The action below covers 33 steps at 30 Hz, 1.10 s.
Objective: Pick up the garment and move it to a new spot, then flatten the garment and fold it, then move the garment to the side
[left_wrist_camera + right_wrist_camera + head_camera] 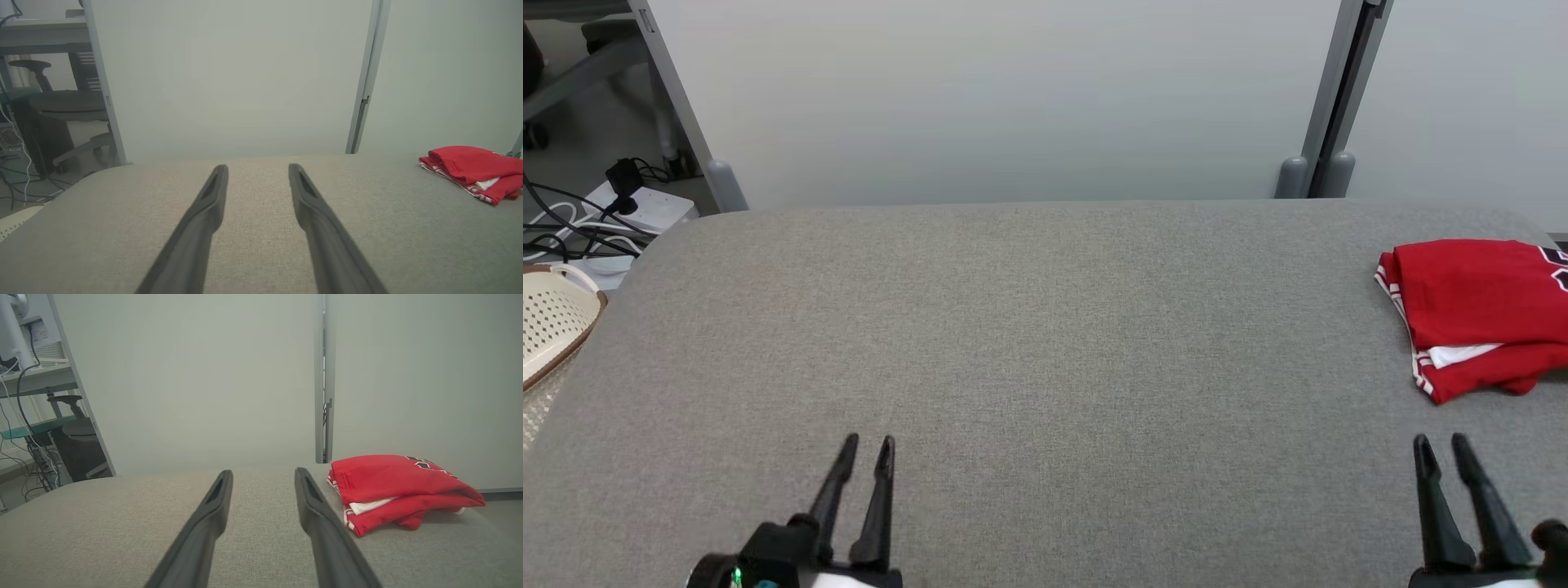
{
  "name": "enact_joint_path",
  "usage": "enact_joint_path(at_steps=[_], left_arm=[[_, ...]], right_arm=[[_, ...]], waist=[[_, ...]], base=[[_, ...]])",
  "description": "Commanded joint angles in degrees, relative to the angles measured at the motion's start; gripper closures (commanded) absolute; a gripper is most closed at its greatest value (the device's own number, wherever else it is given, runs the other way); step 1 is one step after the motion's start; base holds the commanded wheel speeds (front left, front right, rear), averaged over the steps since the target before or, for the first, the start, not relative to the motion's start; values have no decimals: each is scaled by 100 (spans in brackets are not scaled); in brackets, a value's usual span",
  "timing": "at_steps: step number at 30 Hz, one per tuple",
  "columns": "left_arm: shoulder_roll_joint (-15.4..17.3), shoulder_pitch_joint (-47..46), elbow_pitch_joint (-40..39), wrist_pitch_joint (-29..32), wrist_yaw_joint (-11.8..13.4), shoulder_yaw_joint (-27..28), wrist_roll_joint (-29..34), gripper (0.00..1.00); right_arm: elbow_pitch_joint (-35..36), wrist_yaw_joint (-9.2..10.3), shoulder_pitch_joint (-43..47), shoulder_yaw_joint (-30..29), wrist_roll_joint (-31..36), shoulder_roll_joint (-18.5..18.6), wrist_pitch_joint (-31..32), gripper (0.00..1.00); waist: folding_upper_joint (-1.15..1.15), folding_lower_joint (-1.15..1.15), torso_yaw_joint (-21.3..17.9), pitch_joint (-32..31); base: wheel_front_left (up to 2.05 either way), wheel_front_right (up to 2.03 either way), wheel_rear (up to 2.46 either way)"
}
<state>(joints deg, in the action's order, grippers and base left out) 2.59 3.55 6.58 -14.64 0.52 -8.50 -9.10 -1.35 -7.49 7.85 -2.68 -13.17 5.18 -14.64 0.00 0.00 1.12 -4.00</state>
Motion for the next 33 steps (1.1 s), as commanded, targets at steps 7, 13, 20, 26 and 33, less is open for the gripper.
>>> enact_joint_path(at_steps=[7,13,20,26,33], left_arm=[[-11,191,301,41,-16,15,-191,100],[-1,142,317,138,-55,80,-599,100],[9,58,356,265,-106,168,-1138,100],[16,0,377,361,-145,234,-1541,100],[22,-65,402,475,-189,313,-2009,100]], right_arm=[[-306,0,92,18,-177,-118,46,100],[-346,0,28,5,-563,-119,144,100],[-416,0,-79,-14,-1074,-120,272,100],[-464,0,-153,-29,-1457,-122,370,100],[-518,0,-238,-48,-1901,-125,485,100]], waist=[[0,1,-1,8],[0,8,-7,17],[0,0,-14,56],[0,0,-20,76],[0,0,-26,99]], base=[[0,0,0],[0,0,0],[0,0,0],[0,0,0],[0,0,0]])
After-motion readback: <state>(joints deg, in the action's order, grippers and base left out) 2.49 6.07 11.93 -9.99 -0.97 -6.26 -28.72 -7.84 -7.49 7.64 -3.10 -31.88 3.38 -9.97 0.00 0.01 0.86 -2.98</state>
